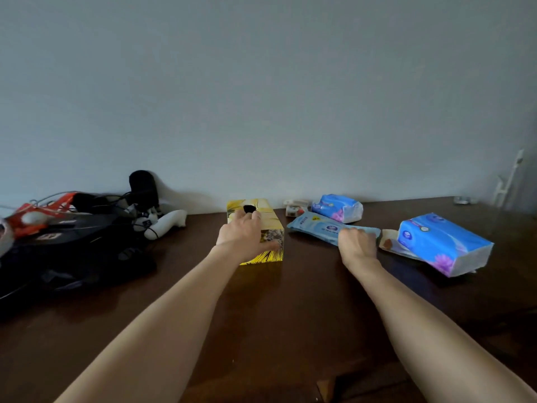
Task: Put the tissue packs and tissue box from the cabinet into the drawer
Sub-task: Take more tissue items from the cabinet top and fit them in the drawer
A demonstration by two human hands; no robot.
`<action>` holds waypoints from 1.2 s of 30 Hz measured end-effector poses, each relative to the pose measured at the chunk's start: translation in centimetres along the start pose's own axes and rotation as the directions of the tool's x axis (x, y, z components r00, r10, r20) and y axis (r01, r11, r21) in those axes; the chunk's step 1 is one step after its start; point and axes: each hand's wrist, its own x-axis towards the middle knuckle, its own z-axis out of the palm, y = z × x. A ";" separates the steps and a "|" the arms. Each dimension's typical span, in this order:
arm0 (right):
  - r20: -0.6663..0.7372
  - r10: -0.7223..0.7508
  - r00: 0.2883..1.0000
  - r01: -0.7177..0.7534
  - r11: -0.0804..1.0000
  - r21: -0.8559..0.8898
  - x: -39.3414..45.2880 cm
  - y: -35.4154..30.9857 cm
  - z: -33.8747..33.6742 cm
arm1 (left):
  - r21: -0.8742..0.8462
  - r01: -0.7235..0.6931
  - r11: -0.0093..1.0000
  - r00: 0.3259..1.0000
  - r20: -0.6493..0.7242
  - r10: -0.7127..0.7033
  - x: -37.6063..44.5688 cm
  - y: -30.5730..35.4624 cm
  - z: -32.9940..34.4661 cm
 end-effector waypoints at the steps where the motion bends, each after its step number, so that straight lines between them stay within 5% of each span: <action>1: 0.022 -0.015 1.000 0.015 1.000 0.020 -0.3 -0.1 -0.4 | 0.001 -0.003 1.000 1.000 -0.007 0.003 -0.5 0.0 -0.2; 13: 0.157 -0.112 0.981 0.026 0.884 0.466 -11.7 -1.9 -3.3 | 0.042 0.099 0.994 0.982 -0.164 -0.091 -10.4 2.1 -2.9; 17: 0.033 -0.003 0.999 -0.017 0.790 0.613 -16.1 -2.9 -4.5 | 0.087 0.073 0.994 0.968 -0.246 -0.049 -14.9 2.7 -3.8; 19: -0.050 0.109 0.993 -0.064 0.833 0.549 -17.5 -2.8 -5.0 | 0.104 0.062 0.993 0.959 -0.283 -0.030 -16.9 2.6 -4.2; 23: 0.181 0.241 0.953 -0.295 0.872 0.391 -19.0 -1.2 -4.9 | 0.106 0.046 0.993 0.949 -0.315 -0.011 -18.9 1.7 -4.9; 28: 0.067 0.307 0.949 -0.301 0.826 0.477 -20.8 -1.5 -4.6 | 0.085 0.048 0.995 0.945 -0.328 -0.018 -19.7 1.7 -5.2; 31: 0.004 0.398 0.917 -0.289 0.660 0.693 -23.1 -1.6 -3.6 | 0.094 0.059 0.994 0.931 -0.365 -0.021 -20.2 1.9 -5.2; 36: 0.086 0.421 0.903 -0.087 -0.018 0.996 -27.8 -2.5 0.3 | 0.111 0.114 0.987 0.892 -0.449 -0.052 -22.4 2.9 -5.4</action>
